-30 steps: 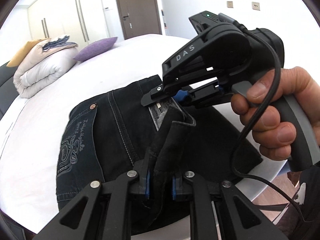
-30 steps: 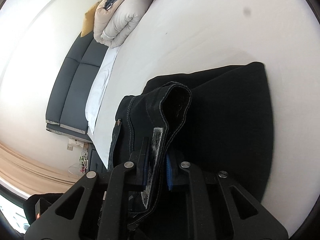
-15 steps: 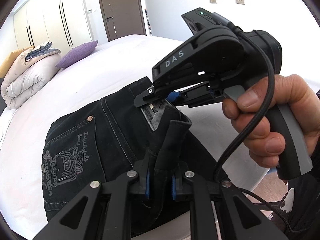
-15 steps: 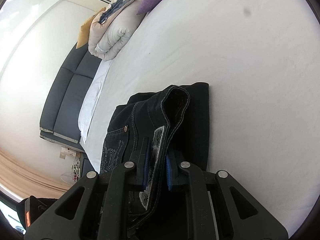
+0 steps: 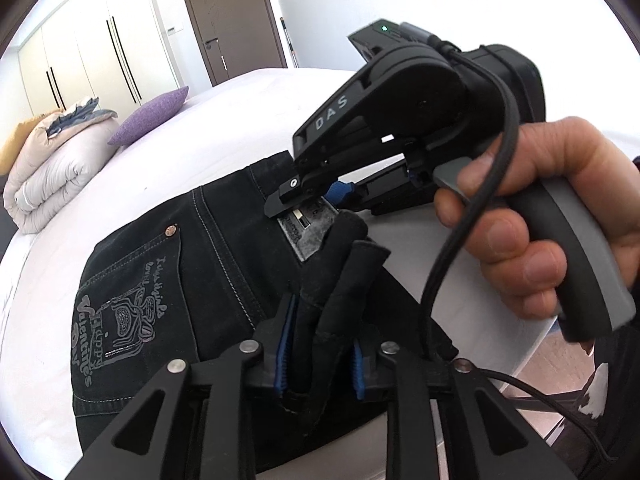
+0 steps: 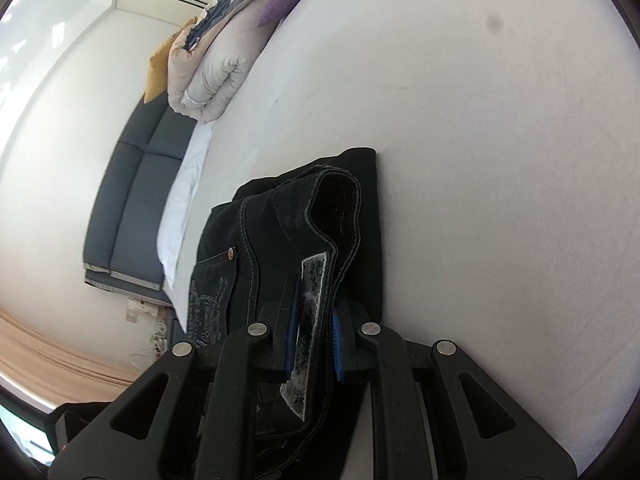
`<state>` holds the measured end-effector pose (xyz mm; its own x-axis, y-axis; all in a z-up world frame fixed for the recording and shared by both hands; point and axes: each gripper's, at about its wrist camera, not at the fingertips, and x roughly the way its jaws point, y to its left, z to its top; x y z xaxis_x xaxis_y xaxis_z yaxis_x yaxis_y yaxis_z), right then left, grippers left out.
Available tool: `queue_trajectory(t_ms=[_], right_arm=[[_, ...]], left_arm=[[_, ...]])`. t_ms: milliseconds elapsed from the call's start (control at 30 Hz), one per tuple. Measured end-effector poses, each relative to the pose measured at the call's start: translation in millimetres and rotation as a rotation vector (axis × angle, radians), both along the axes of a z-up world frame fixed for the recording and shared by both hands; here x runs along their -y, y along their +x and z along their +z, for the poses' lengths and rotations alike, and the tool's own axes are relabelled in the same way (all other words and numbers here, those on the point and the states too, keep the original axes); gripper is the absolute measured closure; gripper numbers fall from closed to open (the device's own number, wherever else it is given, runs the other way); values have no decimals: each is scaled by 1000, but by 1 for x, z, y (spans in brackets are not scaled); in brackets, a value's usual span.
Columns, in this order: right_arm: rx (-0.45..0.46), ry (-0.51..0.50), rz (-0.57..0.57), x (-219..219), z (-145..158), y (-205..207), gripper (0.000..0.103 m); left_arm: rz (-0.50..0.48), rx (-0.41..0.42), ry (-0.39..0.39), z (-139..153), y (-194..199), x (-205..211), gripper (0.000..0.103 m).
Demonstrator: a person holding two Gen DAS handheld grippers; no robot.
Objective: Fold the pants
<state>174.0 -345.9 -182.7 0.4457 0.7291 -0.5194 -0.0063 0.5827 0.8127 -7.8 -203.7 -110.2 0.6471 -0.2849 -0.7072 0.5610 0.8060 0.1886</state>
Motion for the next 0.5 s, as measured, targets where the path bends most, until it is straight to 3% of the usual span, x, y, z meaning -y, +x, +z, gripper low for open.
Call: queue_trajectory(t_ms=[100,233,400,500], right_arm=[[-6,44,-14,8,-2,-1,90],[1,21,-48,17,3,-9,86],[-7,-46,-127,43,17,-29,80],[22,2,-106,48,31,-44,80]], left_arm=[[-3,-2,-46,5,-8,-10,47],[-11,10,-101,15,-22,-27,29],[22,32,-211,38,-29,-66,29],[105,38,-281,53,-14,-103,29]])
